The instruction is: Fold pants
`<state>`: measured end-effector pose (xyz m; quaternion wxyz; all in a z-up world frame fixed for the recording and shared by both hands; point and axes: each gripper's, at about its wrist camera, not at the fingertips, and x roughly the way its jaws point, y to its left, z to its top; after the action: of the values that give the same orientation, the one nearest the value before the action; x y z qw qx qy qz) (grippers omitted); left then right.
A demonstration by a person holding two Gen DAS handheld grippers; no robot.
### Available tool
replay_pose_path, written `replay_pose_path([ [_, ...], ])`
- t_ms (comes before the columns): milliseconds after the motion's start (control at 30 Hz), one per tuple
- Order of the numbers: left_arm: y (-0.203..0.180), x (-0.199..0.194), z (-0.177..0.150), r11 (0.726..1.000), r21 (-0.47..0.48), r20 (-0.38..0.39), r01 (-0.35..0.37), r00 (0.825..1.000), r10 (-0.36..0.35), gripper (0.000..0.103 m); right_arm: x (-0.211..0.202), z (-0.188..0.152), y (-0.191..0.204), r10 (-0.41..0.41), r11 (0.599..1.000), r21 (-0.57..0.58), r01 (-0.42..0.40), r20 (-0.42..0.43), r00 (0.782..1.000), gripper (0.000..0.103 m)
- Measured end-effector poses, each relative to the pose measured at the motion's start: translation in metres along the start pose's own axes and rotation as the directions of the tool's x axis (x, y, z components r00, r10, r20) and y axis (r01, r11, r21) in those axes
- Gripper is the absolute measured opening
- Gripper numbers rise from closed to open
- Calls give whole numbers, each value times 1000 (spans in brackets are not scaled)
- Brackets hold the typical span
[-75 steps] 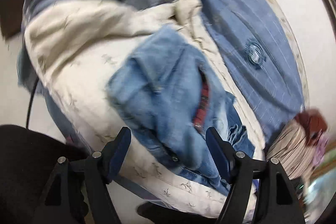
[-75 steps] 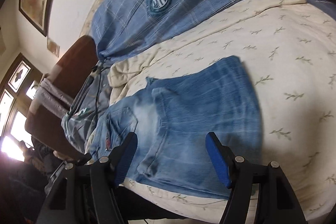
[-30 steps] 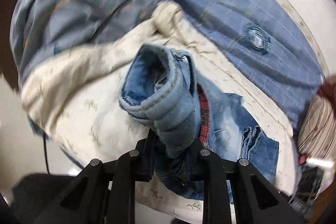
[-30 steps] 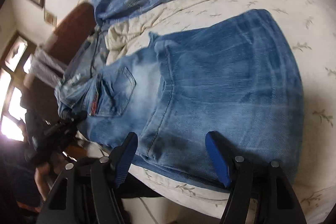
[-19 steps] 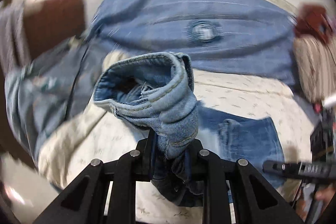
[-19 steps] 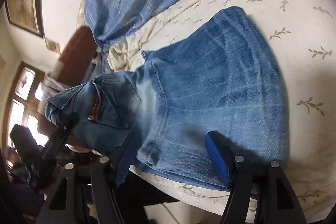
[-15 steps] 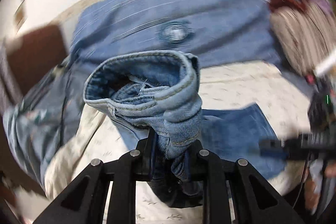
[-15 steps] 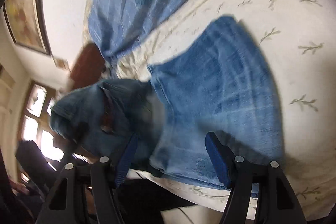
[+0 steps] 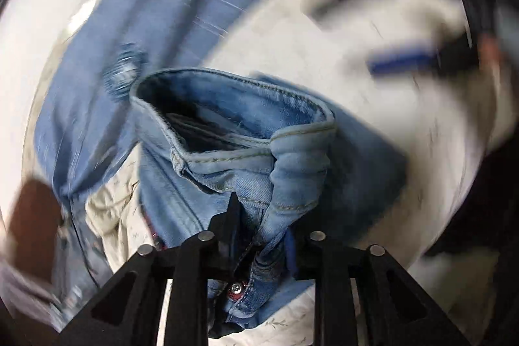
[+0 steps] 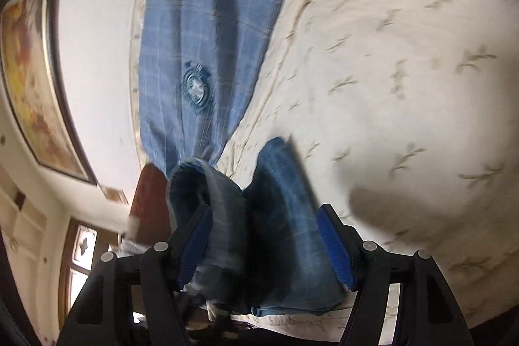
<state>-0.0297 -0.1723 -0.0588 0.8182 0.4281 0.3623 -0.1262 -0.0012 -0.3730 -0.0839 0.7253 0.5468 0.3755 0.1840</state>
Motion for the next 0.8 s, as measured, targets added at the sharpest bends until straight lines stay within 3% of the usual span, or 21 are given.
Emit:
replay_pose_path([
  [67,-20,6,0,995,95,-11,0,1000,1,39,-3,3,-2,1,1000,16,-1,12,1000,70],
  [167,-34,2,-1,985,167,24,-43,999,39,39,-5,3,-1,-2,1000,10,2,11,1000,70],
  [233,-24,-4,-2,992,123,35,6,999,-10,42,0,3,2,-6,1000,1,6,6,1000,70],
  [300,-7,-18,-6,993,55,69,101,992,-105,49,1,2,7,-10,1000,-16,10,8,1000,70],
  [400,26,-49,-22,968,-57,160,245,959,-233,59,9,1,18,-29,997,-66,30,9,1000,70],
  [467,57,-65,-41,930,-181,225,321,934,-278,64,9,-3,30,-45,990,-136,46,11,999,70],
  [533,92,-71,-65,874,-335,285,353,922,-264,65,15,-9,41,-53,978,-202,48,-16,998,70],
  [600,125,-64,-89,807,-488,306,331,931,-197,68,26,-20,58,-85,956,-286,67,-51,995,71],
  [667,154,-46,-113,704,-641,292,305,946,-143,72,42,-33,80,-106,921,-387,55,-112,988,70],
  [700,164,-36,-123,644,-697,287,316,945,-153,72,49,-37,87,-125,903,-425,61,-125,984,70],
  [733,172,-25,-134,579,-742,289,337,941,-178,72,56,-41,94,-155,884,-462,75,-136,979,70],
  [800,180,-7,-144,486,-789,306,375,927,-219,72,71,-46,104,-243,833,-535,140,-127,962,70],
])
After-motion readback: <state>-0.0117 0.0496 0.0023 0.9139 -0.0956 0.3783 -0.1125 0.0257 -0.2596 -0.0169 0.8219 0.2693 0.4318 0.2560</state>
